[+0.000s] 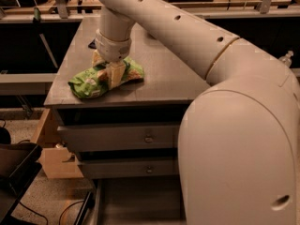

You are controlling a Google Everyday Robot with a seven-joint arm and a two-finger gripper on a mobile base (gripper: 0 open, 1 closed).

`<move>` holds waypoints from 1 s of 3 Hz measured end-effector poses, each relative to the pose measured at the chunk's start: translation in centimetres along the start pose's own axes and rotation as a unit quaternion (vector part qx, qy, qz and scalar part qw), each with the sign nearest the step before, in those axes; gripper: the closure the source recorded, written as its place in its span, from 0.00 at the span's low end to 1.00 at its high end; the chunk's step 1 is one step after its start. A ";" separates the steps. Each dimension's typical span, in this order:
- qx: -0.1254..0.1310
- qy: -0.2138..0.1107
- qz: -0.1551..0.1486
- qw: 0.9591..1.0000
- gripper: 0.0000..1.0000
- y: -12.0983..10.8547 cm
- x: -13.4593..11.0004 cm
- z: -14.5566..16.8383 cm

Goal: Place green rice chip bag into bottom drawer

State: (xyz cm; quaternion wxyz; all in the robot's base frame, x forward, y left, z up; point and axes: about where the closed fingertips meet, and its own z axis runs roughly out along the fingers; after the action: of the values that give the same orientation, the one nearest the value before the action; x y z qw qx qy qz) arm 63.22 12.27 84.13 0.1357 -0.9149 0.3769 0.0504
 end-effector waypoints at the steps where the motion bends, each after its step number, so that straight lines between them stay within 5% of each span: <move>1: 0.000 0.000 0.000 1.000 1.00 0.0 0.0 -0.1; 3: 0.008 0.005 -0.001 1.000 1.00 -0.4 0.0 -1.3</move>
Offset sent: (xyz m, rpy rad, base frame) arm 0.0000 0.0000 0.0011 0.0000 0.0000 0.0000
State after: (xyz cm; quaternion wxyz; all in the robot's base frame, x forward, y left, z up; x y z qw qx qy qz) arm 63.46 12.20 85.50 0.1415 -0.9144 0.3769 0.0425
